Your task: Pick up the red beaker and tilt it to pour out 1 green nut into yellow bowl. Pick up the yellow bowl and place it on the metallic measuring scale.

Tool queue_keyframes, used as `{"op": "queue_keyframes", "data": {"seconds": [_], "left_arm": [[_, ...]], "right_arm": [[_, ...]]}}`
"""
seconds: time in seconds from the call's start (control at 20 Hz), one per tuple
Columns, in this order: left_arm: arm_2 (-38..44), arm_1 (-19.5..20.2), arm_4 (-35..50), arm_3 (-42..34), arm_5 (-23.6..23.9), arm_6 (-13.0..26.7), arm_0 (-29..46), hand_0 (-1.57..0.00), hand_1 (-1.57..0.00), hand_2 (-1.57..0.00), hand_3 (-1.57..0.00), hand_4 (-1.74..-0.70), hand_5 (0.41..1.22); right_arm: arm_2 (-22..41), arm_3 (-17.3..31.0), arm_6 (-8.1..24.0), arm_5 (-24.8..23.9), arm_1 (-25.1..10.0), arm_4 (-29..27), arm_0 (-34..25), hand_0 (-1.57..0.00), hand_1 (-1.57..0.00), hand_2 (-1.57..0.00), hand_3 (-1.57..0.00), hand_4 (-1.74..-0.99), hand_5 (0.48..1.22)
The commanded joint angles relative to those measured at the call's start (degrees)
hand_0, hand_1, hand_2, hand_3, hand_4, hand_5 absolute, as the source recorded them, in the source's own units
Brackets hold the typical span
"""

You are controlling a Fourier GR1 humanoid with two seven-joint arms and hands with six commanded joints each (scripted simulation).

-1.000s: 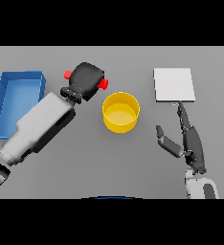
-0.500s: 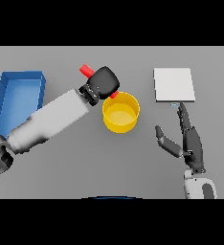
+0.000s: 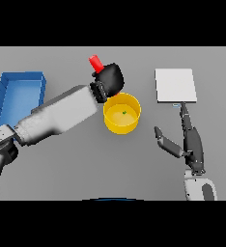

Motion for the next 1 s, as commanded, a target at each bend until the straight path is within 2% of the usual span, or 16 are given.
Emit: {"op": "queue_keyframes", "data": {"seconds": [0.0, 0.05, 0.15, 0.3, 0.4, 0.6, 0.65, 0.7, 0.75, 0.85, 0.9, 0.95], "left_arm": [[-1.23, -0.01, -0.75, 0.03, -0.91, -0.29, -0.80, -1.57, -1.57, -1.57, -1.57, -1.74, 1.221], [-2.17, -0.18, -1.14, 0.81, -1.48, -1.13, -1.93, -1.57, -1.57, -1.57, -1.57, -1.74, 1.221], [-4.19, -1.42, -2.18, 2.66, -1.08, -2.24, -3.54, -1.57, -1.57, -1.57, -1.57, -1.74, 1.221], [-7.44, -0.90, -3.60, 3.07, 0.04, -4.14, -4.43, -1.57, -1.57, -1.57, -1.57, -1.73, 1.221], [-8.99, -1.52, -4.33, 2.80, 0.11, -4.34, -5.59, -1.57, -1.57, -1.57, -1.57, -1.73, 1.221], [-8.39, 0.13, -2.70, 4.29, 0.48, -7.85, -10.48, -1.57, -1.57, -1.57, -1.57, -1.73, 1.221], [-7.58, 1.15, -2.20, 5.02, 1.63, -8.20, -12.12, -1.57, -1.57, -1.57, -1.57, -1.73, 1.221], [-6.71, 1.40, -1.59, 5.94, 2.34, -7.91, -13.52, -1.57, -1.57, -1.57, -1.49, -1.73, 1.221], [-5.63, 2.59, -0.82, 6.65, 2.32, -8.18, -15.46, -1.57, -1.57, -1.40, -1.51, -1.68, 1.221], [-3.00, 4.49, 1.35, 8.07, 3.33, -8.08, -18.51, -1.57, -1.57, -1.46, -1.04, -1.70, 1.221], [-1.90, 5.06, 2.42, 9.38, 4.19, -8.33, -19.77, -1.57, -1.57, -1.48, -1.15, -1.70, 1.221], [-0.35, 5.20, 3.67, 11.77, 4.54, -7.80, -21.55, -1.57, -1.57, -1.50, -1.23, -1.70, 1.221]], "right_arm": [[0.07, -0.40, 0.33, -0.53, -0.21, 0.82, 0.19, 0.00, 0.00, 0.00, 0.00, -1.250, 0.583], [0.00, -0.04, 1.54, -0.76, -0.16, 1.08, -0.55, 0.00, 0.00, 0.00, 0.00, -1.236, 0.582], [-0.29, -0.12, 0.24, -0.40, -0.47, 0.48, 0.18, 0.00, 0.00, 0.00, 0.00, -1.216, 0.585], [0.64, 0.09, -1.05, -0.40, 0.20, 1.07, 0.51, 0.00, 0.00, 0.00, 0.00, -1.206, 0.591], [0.74, -0.80, -0.38, -0.66, 0.11, 1.50, 0.68, 0.00, 0.00, 0.00, 0.00, -1.209, 0.593], [0.89, -0.09, 0.79, -1.42, 0.25, 2.64, -0.32, 0.00, 0.00, 0.00, 0.00, -1.206, 0.592], [0.68, -0.01, -0.17, -1.13, -0.09, 2.26, -0.11, 0.00, 0.00, 0.00, 0.00, -1.209, 0.592], [0.72, 0.09, -0.52, -1.13, -0.09, 2.29, -0.19, 0.00, 0.00, 0.00, 0.00, -1.203, 0.592], [0.56, -0.21, -0.45, -1.32, -0.17, 2.29, -0.07, 0.00, 0.00, 0.00, 0.00, -1.201, 0.592], [0.90, -0.11, -1.01, -1.15, 0.45, 1.92, -0.04, 0.00, 0.00, 0.00, 0.00, -1.186, 0.596], [0.49, -0.40, -0.45, -0.50, 0.09, 1.01, -0.51, 0.00, 0.00, 0.00, 0.00, -1.183, 0.596], [0.47, -0.43, -1.48, -0.35, 0.03, 0.74, -0.03, 0.00, 0.00, 0.00, 0.00, -1.181, 0.593]]}}
